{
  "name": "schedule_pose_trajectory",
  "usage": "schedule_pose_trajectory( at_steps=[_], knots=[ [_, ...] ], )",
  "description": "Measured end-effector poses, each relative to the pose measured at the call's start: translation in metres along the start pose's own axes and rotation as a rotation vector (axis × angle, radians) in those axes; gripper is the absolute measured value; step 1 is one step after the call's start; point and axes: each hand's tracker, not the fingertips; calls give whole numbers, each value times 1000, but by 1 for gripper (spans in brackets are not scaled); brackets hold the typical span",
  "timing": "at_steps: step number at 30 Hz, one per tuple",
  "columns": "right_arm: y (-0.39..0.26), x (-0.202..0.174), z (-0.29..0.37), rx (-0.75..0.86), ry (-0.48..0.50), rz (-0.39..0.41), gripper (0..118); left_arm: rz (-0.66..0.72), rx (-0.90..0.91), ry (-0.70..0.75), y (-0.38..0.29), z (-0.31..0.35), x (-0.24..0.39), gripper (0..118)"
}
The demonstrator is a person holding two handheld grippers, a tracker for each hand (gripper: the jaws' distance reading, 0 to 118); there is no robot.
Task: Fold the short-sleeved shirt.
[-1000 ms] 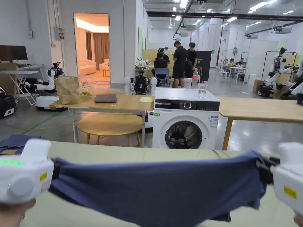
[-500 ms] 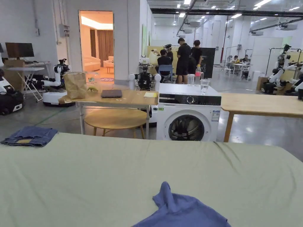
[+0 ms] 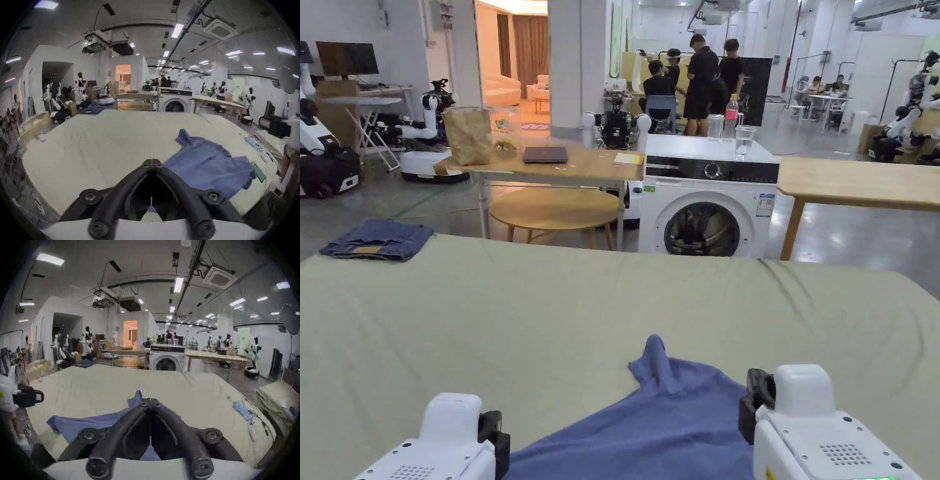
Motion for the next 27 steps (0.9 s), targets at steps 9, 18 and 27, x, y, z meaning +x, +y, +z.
schedule_pose_trajectory(
  at_steps=[9,18,27],
  knots=[
    [-37,-13,-9,-105,93,-46,0,129,-183,101,-54,32,-93,0],
    [-54,-22,-46,-209,129,-15,0,213,-327,86,-103,6,-142,117],
    [-58,-23,-69,-258,121,11,0,58,-375,-29,-96,-102,-133,43]
  ],
)
